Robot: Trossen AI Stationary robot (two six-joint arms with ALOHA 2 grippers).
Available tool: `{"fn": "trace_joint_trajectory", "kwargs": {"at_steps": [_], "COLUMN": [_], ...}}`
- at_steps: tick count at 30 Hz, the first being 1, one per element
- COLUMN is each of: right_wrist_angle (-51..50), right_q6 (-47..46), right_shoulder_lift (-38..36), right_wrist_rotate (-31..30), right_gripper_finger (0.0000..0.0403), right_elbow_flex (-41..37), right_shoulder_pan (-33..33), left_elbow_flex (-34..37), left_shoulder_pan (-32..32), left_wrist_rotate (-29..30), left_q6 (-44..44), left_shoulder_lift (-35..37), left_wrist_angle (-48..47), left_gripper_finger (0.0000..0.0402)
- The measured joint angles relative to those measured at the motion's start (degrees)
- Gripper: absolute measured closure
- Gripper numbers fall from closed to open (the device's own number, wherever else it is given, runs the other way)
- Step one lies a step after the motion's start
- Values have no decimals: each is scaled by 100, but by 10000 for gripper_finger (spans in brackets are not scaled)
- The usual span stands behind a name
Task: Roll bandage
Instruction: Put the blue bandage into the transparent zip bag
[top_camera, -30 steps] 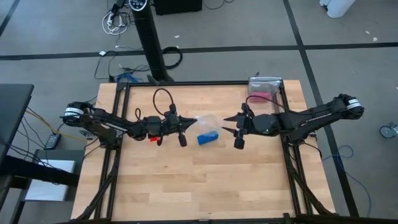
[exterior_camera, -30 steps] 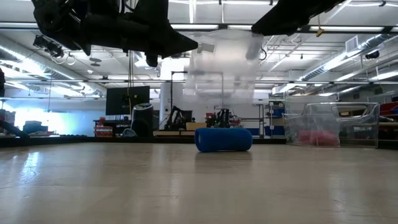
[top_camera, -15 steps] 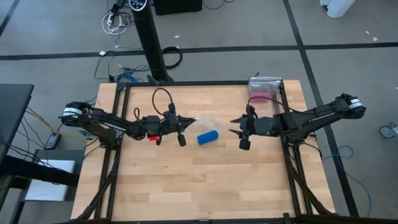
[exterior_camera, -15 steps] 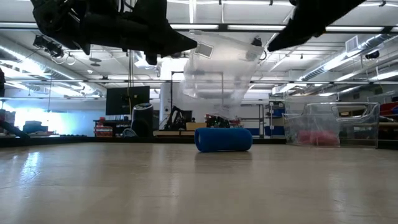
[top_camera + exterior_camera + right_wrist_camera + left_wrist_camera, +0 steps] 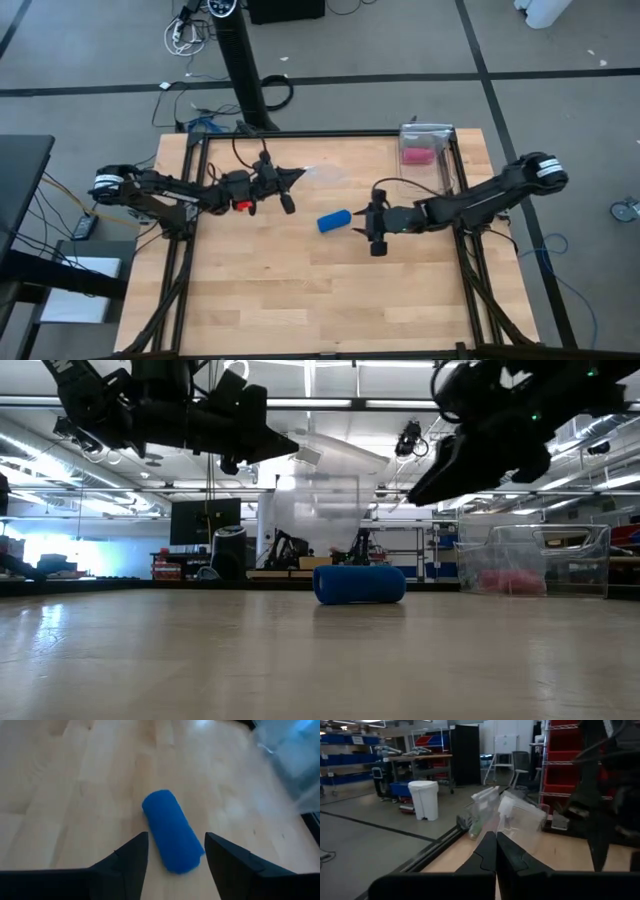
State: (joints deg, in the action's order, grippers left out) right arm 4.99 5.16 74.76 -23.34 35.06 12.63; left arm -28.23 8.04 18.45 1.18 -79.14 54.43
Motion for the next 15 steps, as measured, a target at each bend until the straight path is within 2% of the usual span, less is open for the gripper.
{"fn": "trace_joint_trajectory", "kwargs": {"at_steps": [8,15], "right_wrist_angle": [-80,-455], "right_q6": [677,1087], "right_shoulder_lift": [1067,1880], "right_wrist_rotate": [667,808], "right_gripper_finger": [145,124], "right_elbow_flex": [648,1072], "right_shoulder_pan": [-515,-897], "left_elbow_flex": [0,0], "left_shoulder_pan": [162,174], "left_wrist_rotate": [-172,-235], "left_q6": [-67,-113], "left_shoulder_lift": [3,3], "left_wrist_angle": [-17,-107], "left_gripper_finger": [401,401]}}
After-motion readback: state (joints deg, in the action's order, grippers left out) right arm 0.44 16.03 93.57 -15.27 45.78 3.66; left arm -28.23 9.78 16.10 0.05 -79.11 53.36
